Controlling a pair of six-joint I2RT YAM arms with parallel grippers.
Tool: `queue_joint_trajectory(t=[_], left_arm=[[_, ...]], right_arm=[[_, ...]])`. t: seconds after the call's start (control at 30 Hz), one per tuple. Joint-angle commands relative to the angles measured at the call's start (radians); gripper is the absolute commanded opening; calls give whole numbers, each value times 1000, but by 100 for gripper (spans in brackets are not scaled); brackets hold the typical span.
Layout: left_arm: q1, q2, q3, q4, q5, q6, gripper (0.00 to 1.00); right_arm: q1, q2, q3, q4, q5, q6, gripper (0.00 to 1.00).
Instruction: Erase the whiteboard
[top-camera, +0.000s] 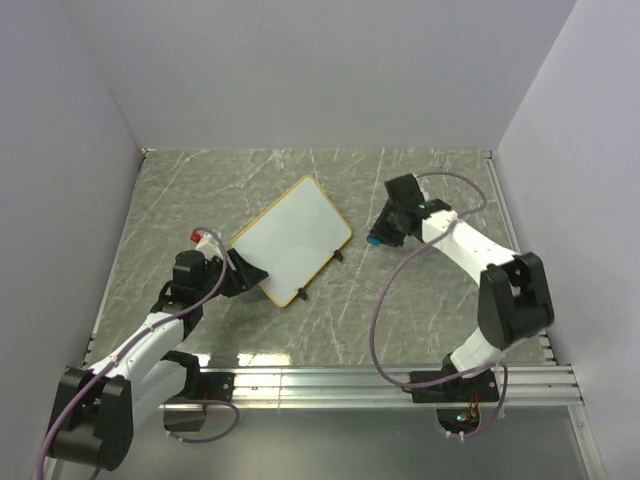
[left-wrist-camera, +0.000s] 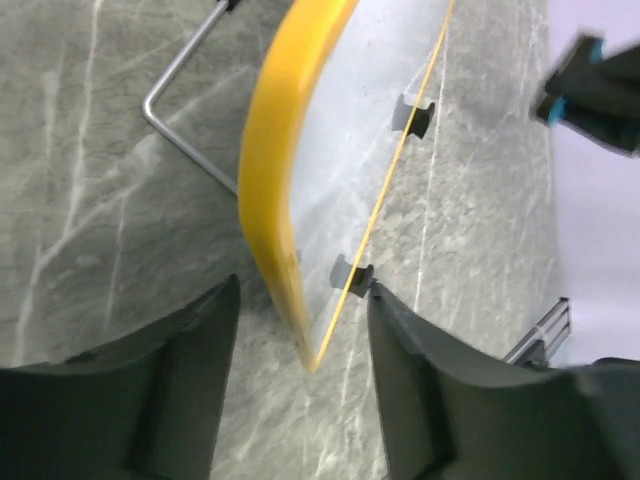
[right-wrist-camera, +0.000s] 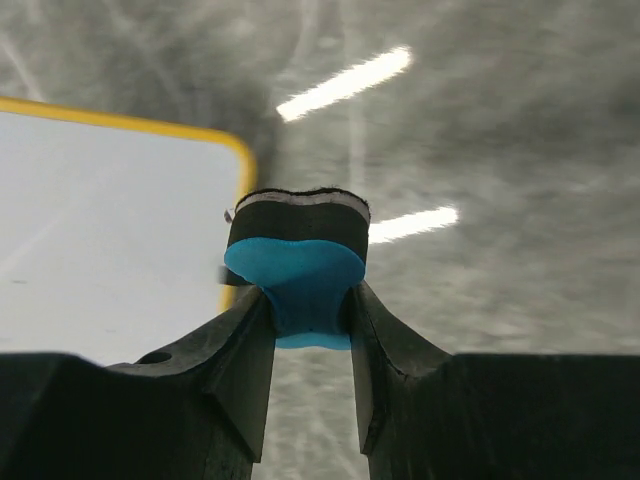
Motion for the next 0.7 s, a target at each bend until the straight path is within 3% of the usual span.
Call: queue_joint_trajectory(t=[0.0, 0.13, 0.17, 0.27, 0.33, 0.37, 0.43, 0.47, 0.5, 0.57, 0.67], left_arm=[[-4, -36, 38, -29, -24, 9, 63], [-4, -60, 48, -55, -33, 3, 75], [-4, -74, 51, -66, -38, 2, 84], [-5, -100, 78, -121, -50, -1, 98], [-5, -132, 113, -168, -75, 2, 99], [-5, -145, 127, -226, -85, 2, 99], [-7, -185, 161, -276, -122, -3, 99], [-7, -197, 172, -300, -134, -6, 99], [-7, -220, 183, -340, -142, -10, 99], [-7, -264, 212, -380, -163, -24, 99], [-7, -310, 264, -486, -214, -43, 99]], right_arm=[[-37, -112, -155, 12, 71, -57, 0], [-66, -145, -283, 51, 78, -64, 0], [-68, -142, -306, 57, 77, -66, 0], [-68, -107, -320, 78, 52, -75, 0], [-69, -56, -308, 72, 40, -84, 2], [-69, -44, -299, 74, 25, -90, 22], [-68, -36, -299, 86, 17, -94, 44], [-68, -39, -300, 89, 14, -95, 67], [-68, -50, -297, 89, 13, -98, 78], [-66, -77, -296, 81, 8, -98, 97], [-64, -151, -294, 52, -1, -100, 100]])
